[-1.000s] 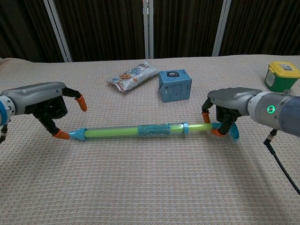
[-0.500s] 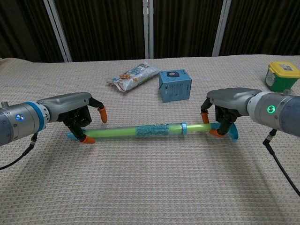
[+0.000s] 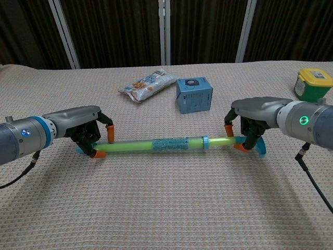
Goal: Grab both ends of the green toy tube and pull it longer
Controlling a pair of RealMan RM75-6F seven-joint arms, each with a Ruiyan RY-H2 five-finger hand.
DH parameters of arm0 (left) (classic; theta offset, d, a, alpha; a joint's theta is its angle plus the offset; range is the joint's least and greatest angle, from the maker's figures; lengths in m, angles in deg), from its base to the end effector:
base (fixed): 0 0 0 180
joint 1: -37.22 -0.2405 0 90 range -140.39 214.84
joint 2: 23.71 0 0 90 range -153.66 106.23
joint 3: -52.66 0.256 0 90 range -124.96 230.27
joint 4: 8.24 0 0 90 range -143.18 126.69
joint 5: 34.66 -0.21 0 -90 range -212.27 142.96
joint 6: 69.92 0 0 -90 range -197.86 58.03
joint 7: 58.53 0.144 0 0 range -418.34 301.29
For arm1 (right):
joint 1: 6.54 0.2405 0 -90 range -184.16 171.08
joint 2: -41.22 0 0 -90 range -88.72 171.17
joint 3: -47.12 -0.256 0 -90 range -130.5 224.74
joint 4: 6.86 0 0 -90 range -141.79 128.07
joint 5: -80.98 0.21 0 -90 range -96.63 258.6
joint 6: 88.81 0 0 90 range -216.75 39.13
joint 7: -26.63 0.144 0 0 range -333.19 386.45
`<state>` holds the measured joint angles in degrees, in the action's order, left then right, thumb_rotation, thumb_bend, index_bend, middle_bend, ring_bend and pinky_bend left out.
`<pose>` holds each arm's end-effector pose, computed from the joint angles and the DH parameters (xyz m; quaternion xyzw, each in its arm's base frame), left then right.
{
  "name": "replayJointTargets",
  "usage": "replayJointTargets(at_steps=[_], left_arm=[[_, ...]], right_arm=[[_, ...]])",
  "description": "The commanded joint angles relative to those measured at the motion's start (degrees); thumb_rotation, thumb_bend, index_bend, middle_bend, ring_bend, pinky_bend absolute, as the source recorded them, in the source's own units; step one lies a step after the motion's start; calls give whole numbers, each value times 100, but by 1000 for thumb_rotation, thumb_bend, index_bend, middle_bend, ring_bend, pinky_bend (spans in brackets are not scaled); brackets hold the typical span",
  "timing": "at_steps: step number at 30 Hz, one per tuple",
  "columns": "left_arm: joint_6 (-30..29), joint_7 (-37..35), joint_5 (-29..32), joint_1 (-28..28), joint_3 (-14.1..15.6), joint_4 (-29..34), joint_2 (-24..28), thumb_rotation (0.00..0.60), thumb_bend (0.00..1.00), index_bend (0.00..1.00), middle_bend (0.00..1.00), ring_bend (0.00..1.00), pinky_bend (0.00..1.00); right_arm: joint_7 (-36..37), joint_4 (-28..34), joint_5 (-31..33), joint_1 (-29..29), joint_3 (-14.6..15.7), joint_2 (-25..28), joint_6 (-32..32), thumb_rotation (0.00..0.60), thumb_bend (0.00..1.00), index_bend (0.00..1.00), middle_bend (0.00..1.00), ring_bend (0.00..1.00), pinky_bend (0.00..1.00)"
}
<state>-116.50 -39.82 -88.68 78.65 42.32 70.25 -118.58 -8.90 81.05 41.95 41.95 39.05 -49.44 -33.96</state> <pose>-0.1755 0.3355 -0.0612 -0.7238 -0.4853 -0.3046 0.3845 -0.1498 -0.3413 -0.0397 0.7454 -0.4305 0.2590 0.4381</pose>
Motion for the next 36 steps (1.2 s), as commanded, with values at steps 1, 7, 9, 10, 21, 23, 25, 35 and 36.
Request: replayJointTargets(at_steps=[1,7,9,10,21,23,25,35,36], left_arm=[[5,-6,33,29,23,-37,-20,600,336,575,904,872,1000],[-57,-20,48,45,52,-35,2,600,384,678,904,872,1000],[-85,-16,55,41,58,-19,36,600,392,688,904,872,1000],[-97,-14,59,38,60,-11,52,600,392,695,904,872,1000],[-281,-67,55,-73,92,202,482,600,414,731,904,872,1000],[-295,-96,75,-99,98,242,573,600,414,733,904,872,1000],[-303,-112,87,-122,115,260,647,600,414,736,905,872,1000],[-351,-284,85,-265,182,342,1005,600,416,739,904,872,1000],[-350,-302,88,-284,195,329,1044,600,416,739,904,872,1000]], right_arm=[[0,12,7,6,2,12,7,600,475,675,1000,1000,1000],[28,56,-36,-3,16,70,42,600,478,677,1000,1000,1000],[49,61,-97,-16,28,101,64,600,483,681,1000,1000,1000],[61,62,-132,-24,33,116,75,600,485,682,1000,1000,1000],[349,231,-563,-245,69,585,254,600,501,688,1000,1000,1000],[421,296,-635,-299,72,712,274,600,501,689,1000,1000,1000],[469,339,-686,-345,80,809,297,600,501,690,1000,1000,1000],[656,522,-868,-555,80,1215,441,600,503,692,1000,1000,1000],[667,526,-887,-575,79,1253,460,600,503,692,1000,1000,1000]])
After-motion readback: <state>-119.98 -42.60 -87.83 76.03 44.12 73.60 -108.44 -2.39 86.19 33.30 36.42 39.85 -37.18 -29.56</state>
